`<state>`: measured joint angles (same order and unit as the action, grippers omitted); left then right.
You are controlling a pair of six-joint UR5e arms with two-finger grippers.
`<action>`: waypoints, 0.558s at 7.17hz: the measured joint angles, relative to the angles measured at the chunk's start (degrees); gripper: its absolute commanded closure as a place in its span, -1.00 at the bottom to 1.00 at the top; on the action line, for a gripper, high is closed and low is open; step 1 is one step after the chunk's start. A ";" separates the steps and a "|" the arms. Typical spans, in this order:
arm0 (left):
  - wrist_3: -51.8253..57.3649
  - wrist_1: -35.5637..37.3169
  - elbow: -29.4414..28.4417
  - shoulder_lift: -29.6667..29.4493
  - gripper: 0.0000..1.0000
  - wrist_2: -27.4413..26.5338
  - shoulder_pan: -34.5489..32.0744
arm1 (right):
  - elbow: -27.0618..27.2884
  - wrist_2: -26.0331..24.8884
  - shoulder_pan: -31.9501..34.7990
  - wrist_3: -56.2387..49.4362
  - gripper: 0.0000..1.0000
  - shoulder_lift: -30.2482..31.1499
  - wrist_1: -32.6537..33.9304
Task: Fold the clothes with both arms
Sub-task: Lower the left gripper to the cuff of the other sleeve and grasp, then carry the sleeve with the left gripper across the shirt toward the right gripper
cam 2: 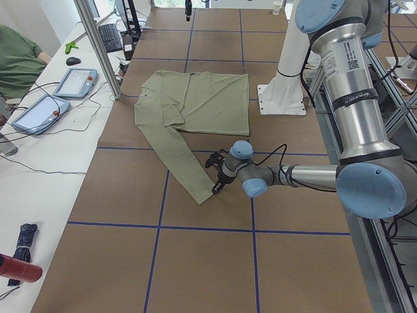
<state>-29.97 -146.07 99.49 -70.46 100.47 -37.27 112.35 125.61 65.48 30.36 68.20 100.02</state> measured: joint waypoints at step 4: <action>0.00 -0.19 -0.16 -0.19 1.00 -0.01 -0.09 | -0.01 0.11 0.00 -0.03 -1.00 0.02 0.00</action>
<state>-29.97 -146.26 99.33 -70.65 100.46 -37.36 112.34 125.72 65.48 30.33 68.22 100.02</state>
